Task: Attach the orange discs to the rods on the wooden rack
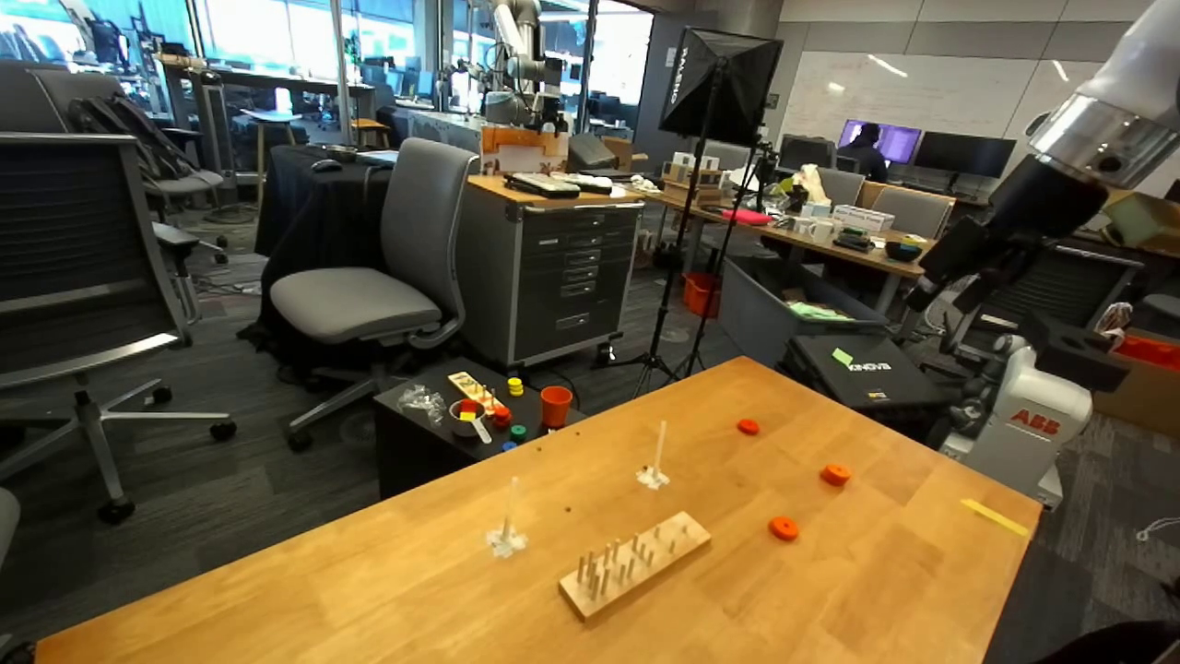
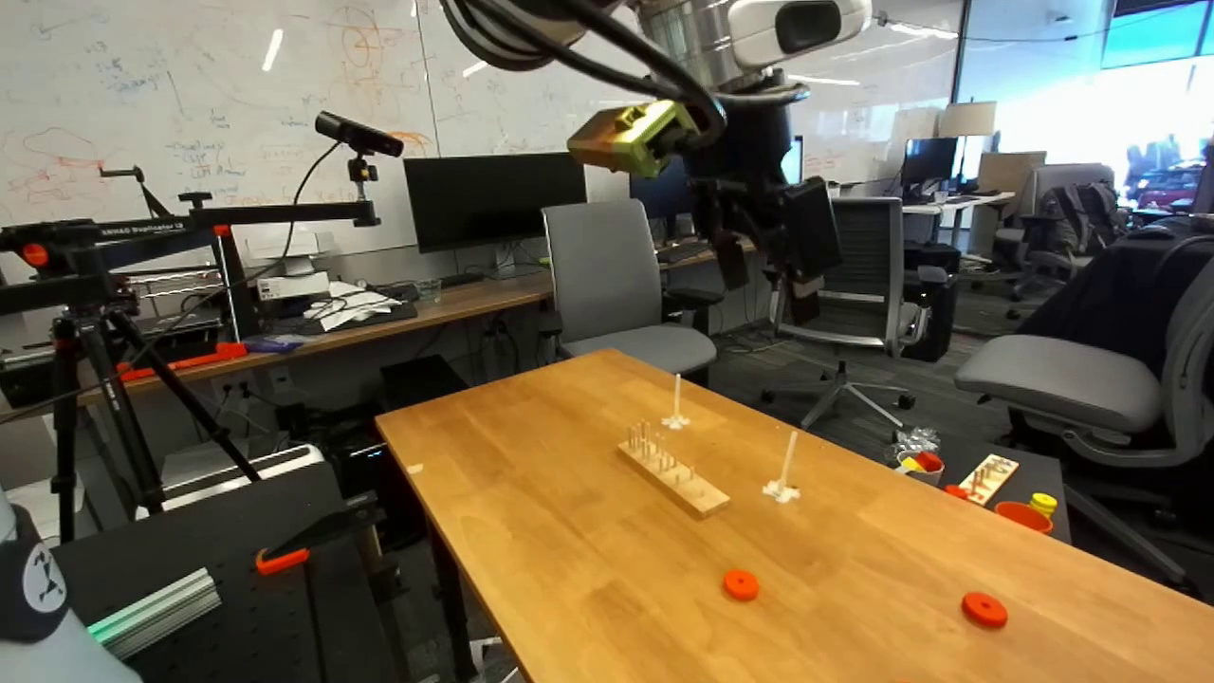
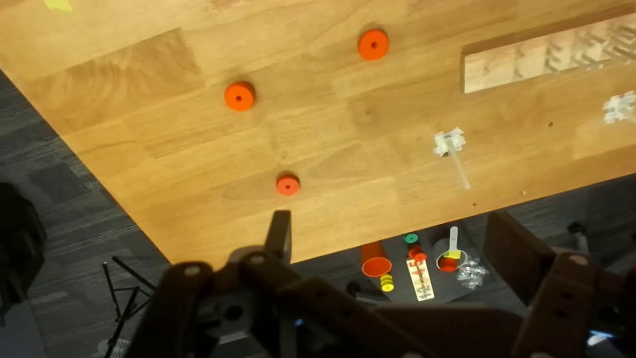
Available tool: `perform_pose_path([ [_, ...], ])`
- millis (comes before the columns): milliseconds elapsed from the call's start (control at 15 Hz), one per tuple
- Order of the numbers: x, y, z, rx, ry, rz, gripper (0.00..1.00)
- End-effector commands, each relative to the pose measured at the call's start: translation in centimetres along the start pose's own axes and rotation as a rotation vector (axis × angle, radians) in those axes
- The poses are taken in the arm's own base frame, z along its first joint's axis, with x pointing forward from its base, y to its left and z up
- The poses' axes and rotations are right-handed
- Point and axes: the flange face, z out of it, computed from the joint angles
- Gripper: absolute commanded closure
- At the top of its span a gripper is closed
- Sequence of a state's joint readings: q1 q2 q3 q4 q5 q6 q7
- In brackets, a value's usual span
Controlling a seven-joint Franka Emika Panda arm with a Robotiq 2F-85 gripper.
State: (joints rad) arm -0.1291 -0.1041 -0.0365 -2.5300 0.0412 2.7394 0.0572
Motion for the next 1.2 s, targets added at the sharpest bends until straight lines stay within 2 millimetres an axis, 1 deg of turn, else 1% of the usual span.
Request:
perform_pose_path([
  [0,0.4,-0.2,0.2,0.000,-0.002,0.004,0.00],
  [133,0.7,-0.3,0.2,0.001,0.002,0.007,0.00],
  [400,1.0,1.7,1.9,-0.033,-0.018,0.080,0.00],
  [667,1.2,3.2,2.8,-0.078,-0.023,0.111,0.00],
  [1133,2.1,4.6,3.9,-0.079,-0.032,0.209,0.00],
])
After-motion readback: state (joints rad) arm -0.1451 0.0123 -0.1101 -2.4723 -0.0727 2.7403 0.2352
